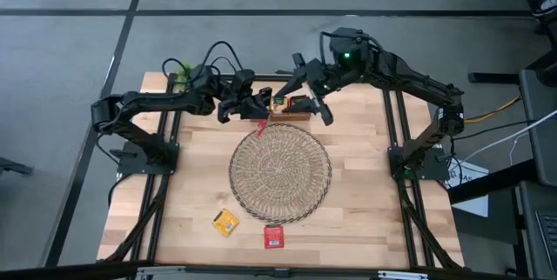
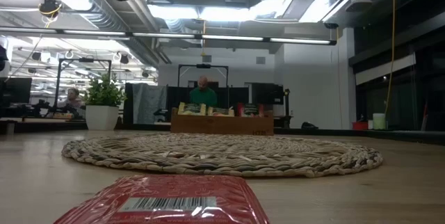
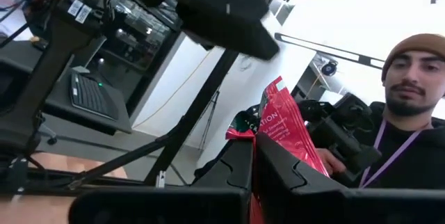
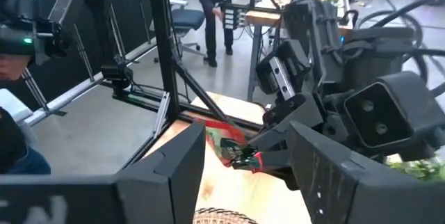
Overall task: Pick & Place Tea
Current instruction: Put the top red tea bag into the right of the wooden organizer
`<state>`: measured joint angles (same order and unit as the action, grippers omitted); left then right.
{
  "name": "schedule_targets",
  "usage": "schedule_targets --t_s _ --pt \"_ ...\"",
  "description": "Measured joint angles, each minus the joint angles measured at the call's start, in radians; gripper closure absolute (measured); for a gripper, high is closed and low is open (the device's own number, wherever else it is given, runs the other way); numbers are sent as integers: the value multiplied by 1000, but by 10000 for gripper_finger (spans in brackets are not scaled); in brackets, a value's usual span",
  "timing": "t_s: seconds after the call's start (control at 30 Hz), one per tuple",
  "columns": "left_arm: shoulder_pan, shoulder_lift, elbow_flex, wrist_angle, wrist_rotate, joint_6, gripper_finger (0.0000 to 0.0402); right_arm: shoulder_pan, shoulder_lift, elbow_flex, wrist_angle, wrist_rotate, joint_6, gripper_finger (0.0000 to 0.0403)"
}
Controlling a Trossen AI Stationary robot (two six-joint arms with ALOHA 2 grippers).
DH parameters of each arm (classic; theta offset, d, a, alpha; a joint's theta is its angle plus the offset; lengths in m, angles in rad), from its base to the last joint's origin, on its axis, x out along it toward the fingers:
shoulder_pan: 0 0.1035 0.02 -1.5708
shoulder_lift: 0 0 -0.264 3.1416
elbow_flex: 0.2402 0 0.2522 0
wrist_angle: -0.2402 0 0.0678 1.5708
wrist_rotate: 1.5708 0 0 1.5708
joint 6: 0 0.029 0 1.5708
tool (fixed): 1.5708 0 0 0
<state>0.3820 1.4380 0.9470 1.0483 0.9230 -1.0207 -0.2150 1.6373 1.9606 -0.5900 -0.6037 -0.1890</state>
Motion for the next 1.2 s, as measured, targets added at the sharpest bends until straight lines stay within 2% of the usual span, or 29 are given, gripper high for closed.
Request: schedule_targets --t_s 0.4,1.2 --pt "0 3 0 0 -1 10 397 -8 53 -2 16 -103 1 219" --pt "-1 2 0 3 -12 11 397 -8 88 0 34 -131 -5 258"
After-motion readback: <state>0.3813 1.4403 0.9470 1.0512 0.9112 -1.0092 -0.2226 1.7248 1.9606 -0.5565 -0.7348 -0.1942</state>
